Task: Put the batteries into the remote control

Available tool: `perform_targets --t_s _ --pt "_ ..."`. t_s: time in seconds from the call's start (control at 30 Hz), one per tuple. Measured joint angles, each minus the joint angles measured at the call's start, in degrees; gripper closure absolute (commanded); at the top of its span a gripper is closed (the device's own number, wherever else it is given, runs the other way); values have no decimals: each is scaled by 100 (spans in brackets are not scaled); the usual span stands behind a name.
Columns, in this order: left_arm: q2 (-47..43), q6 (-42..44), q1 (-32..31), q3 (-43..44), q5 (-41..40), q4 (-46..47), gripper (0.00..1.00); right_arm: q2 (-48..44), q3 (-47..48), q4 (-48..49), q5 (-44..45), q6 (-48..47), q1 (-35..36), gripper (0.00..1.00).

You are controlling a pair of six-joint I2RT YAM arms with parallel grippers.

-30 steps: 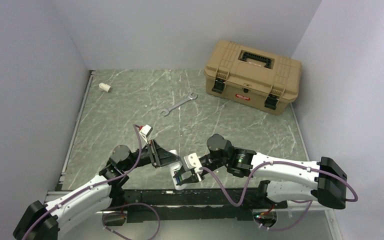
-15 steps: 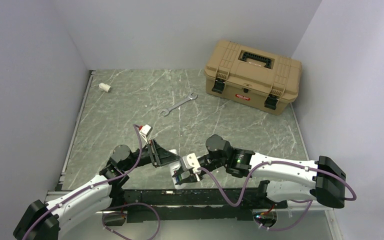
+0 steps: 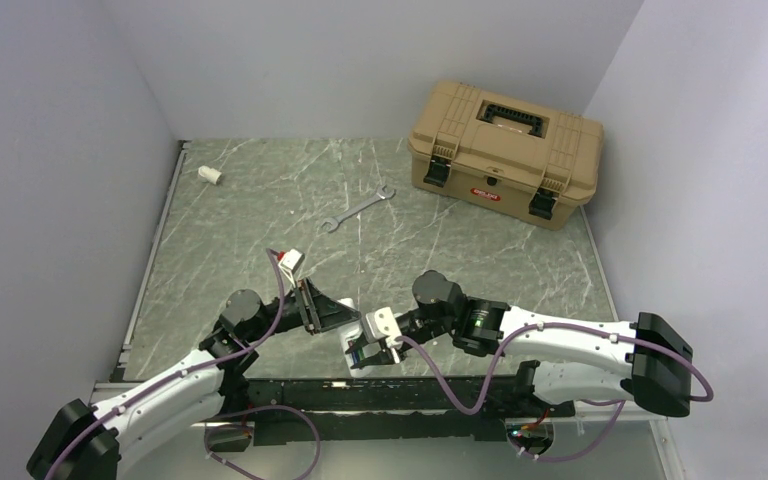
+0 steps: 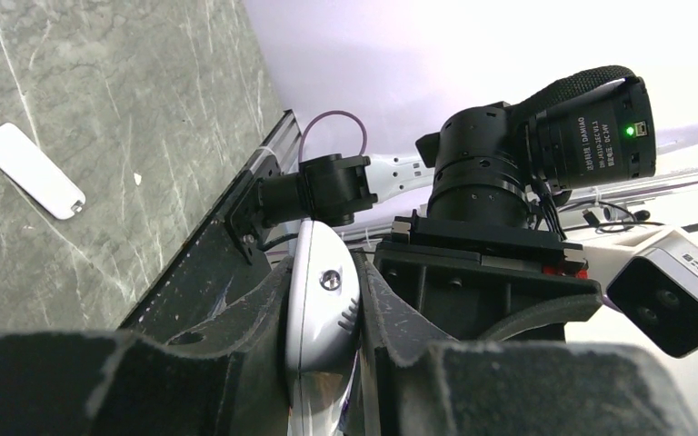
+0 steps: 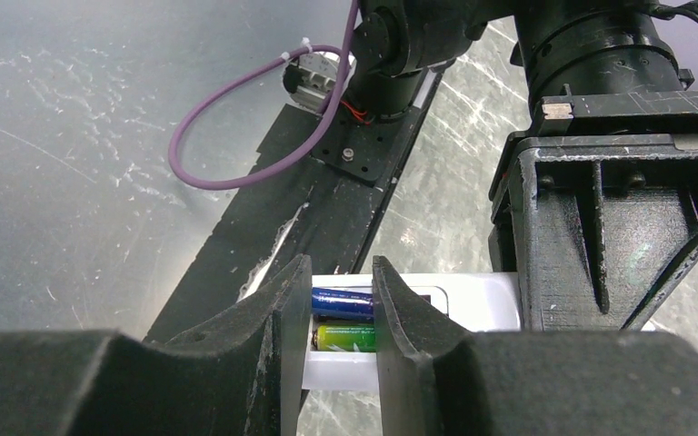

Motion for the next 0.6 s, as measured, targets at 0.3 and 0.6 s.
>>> perform_targets --t_s 0.3,0.6 --pt "-87 -39 7 0 2 4 100 -52 -11 31 33 -37 22 69" --pt "-199 -81 9 20 28 -133 100 -35 35 -7 125 -197 33 70"
